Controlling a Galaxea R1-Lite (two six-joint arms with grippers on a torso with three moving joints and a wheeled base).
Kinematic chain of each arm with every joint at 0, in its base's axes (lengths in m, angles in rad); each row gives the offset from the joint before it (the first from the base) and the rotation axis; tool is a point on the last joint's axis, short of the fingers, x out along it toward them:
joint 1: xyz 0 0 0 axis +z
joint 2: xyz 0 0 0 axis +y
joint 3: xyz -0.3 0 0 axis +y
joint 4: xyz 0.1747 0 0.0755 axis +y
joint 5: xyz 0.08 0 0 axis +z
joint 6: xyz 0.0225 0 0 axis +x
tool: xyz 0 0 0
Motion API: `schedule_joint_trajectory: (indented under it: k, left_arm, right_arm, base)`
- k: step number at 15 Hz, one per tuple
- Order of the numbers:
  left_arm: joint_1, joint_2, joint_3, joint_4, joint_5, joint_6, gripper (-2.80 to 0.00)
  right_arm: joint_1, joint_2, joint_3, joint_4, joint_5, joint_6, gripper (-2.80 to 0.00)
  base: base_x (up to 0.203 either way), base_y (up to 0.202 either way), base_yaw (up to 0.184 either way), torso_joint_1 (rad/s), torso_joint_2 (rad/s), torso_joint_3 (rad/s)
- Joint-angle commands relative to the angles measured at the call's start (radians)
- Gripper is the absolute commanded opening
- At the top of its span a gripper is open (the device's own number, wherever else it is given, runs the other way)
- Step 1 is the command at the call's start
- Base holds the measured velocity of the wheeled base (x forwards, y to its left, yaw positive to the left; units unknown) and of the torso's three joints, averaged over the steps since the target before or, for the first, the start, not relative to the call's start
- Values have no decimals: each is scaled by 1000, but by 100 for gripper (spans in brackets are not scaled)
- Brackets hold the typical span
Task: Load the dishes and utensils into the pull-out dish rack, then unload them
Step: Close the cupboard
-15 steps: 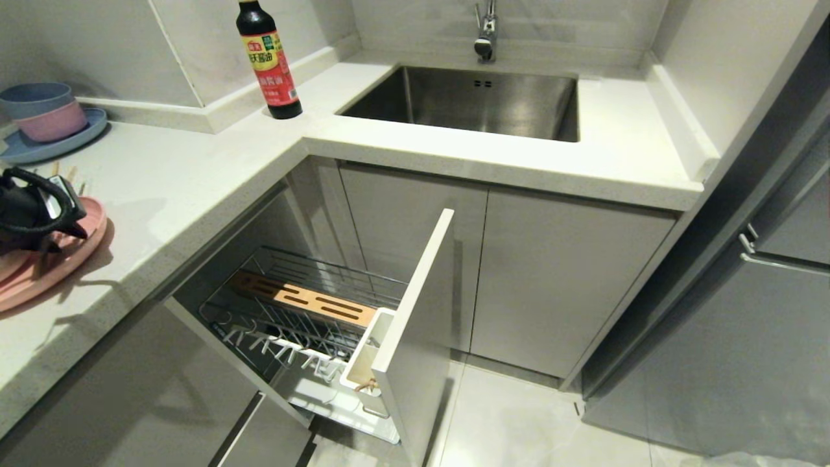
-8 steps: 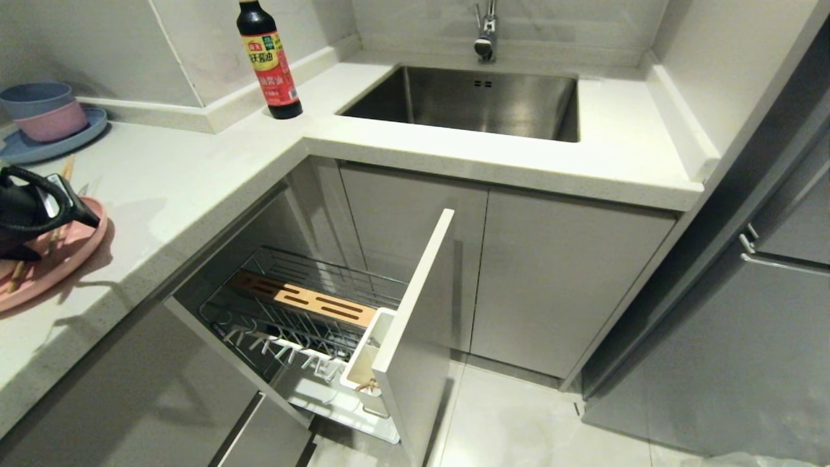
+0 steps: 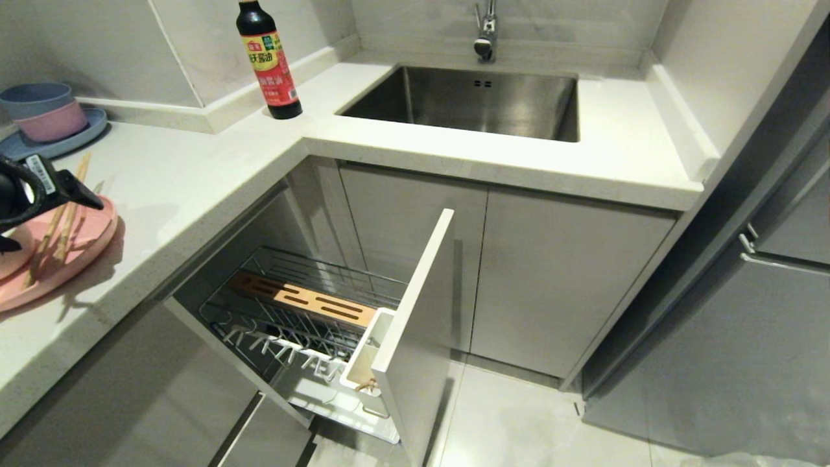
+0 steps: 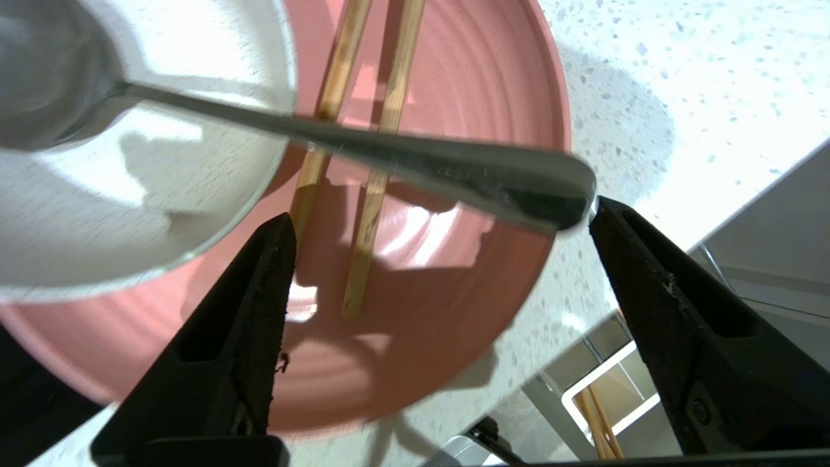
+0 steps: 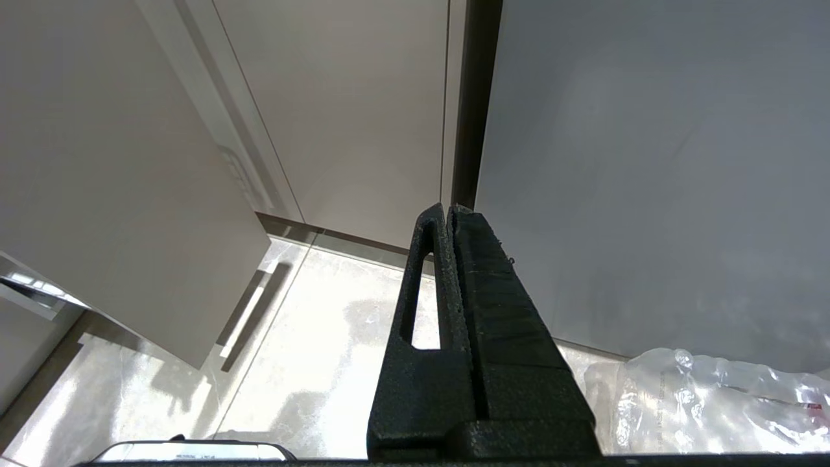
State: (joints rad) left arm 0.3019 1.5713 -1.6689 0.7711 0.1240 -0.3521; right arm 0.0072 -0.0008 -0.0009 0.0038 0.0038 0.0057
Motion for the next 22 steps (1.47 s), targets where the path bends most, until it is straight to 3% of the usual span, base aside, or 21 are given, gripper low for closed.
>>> schedule_joint_trajectory:
  k: [1, 5, 6, 9, 15, 19, 22]
  left_arm:
    - [-1, -52, 15, 4, 2, -2, 0]
    - [-14, -88, 32, 9, -1, -1, 0]
    - [-19, -94, 38, 20, -3, 0, -280]
    - [-54, -120, 54, 65, -40, -4, -280]
    - [-141, -193, 78, 95, -47, -22, -280]
    - [-327, -314, 111, 68, -79, -52, -280]
    - [-547, -376, 162, -79, -133, -90, -280]
  right_arm:
    - [0, 1, -1, 1, 0, 0, -280]
    - [0, 1, 0, 1, 0, 0, -280]
    - [0, 1, -1, 0, 0, 0, -280]
    - [0, 1, -1, 1, -1, 0, -280]
    - [0, 1, -1, 1, 1, 0, -280]
    - [0, 1, -1, 0, 0, 0, -280]
    - [0, 1, 0, 1, 1, 0, -280]
  base:
    - [0, 0, 0, 0, 0, 0]
    - [0, 0, 0, 0, 0, 0]
    - [0, 0, 0, 0, 0, 0]
    - [0, 0, 0, 0, 0, 0]
    - [0, 0, 0, 0, 0, 0]
    - [0, 0, 0, 0, 0, 0]
    - [0, 0, 0, 0, 0, 0]
